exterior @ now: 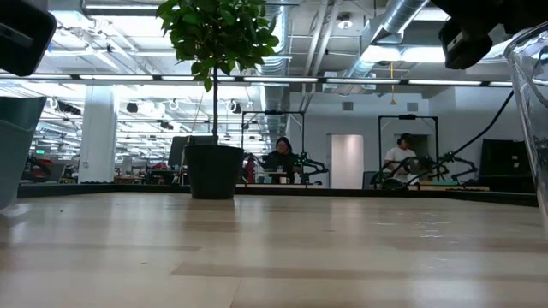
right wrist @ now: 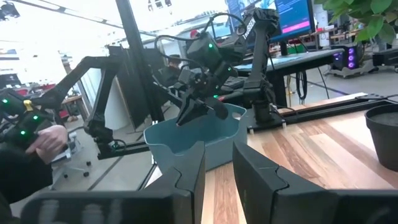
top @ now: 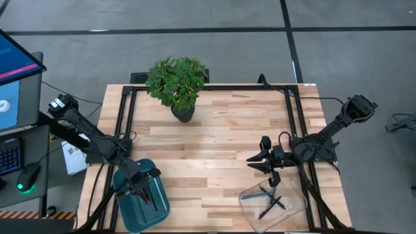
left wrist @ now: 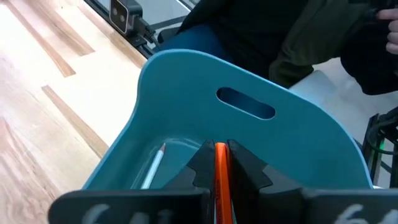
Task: Sort pens & pencils
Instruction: Put the orange pencil into the blue bin, then return to Home Position
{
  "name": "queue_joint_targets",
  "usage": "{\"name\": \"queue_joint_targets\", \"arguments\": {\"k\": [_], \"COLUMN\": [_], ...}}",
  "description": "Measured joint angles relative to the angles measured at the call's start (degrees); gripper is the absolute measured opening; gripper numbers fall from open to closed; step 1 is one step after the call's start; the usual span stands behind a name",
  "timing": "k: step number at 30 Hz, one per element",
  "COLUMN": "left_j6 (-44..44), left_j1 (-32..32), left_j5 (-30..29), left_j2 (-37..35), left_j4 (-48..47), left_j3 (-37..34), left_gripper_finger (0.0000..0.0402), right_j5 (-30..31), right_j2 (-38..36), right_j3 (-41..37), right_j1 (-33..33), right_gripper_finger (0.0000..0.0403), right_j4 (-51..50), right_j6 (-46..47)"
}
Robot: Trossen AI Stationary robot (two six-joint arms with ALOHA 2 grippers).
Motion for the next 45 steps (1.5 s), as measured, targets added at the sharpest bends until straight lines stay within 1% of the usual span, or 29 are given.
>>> {"name": "queue_joint_targets", "arguments": {"k": [5,10,24,27,32,35,38,40,42,45], "left_j6": [-2.14,-3.41,-3.33,-3.27,-0.39,2.92,4.36,5.61,6.89,10.57], "left_j1": [0.02,0.02,0.04,0.53,2.30,3.49,4.33,4.86,5.56,7.79], "left_j5": [-0.24,-3.27,-2.74,-2.67,-3.54,-7.65,-12.01,-15.49,-21.57,-32.35], "left_j2": [0.00,0.00,-0.02,-1.18,-6.52,-10.76,-14.08,-14.83,-14.59,-12.88], "left_j4": [1.85,2.08,2.31,3.35,1.01,-0.21,-0.55,-0.88,-1.29,-0.44], "left_j3": [0.02,0.02,0.02,0.21,4.31,7.23,7.91,7.91,7.90,7.89], "left_gripper_finger": [0.0026,0.0040,0.0045,0.0046,0.0046,0.0046,0.0046,0.0046,0.0046,0.0046], "right_j5": [0.00,0.00,0.00,0.00,0.00,0.00,0.00,0.01,1.01,4.47], "right_j2": [0.00,0.00,0.00,0.00,0.00,0.00,0.00,0.00,0.00,0.00], "right_j3": [0.00,0.00,0.00,0.00,0.00,0.00,0.00,0.00,0.00,0.00], "right_j1": [0.00,0.00,0.00,0.00,0.00,0.00,0.00,0.00,-0.30,-2.29], "right_gripper_finger": [0.0102,0.0102,0.0102,0.0102,0.0102,0.0102,0.0102,0.0102,0.0102,0.0102], "right_j4": [-0.04,-0.04,-0.04,-0.04,-0.04,-0.04,-0.04,-0.04,-0.04,0.06], "right_j6": [-0.02,-0.07,-0.11,-0.24,-1.67,-1.70,-1.64,-1.68,-2.20,-2.64]}}
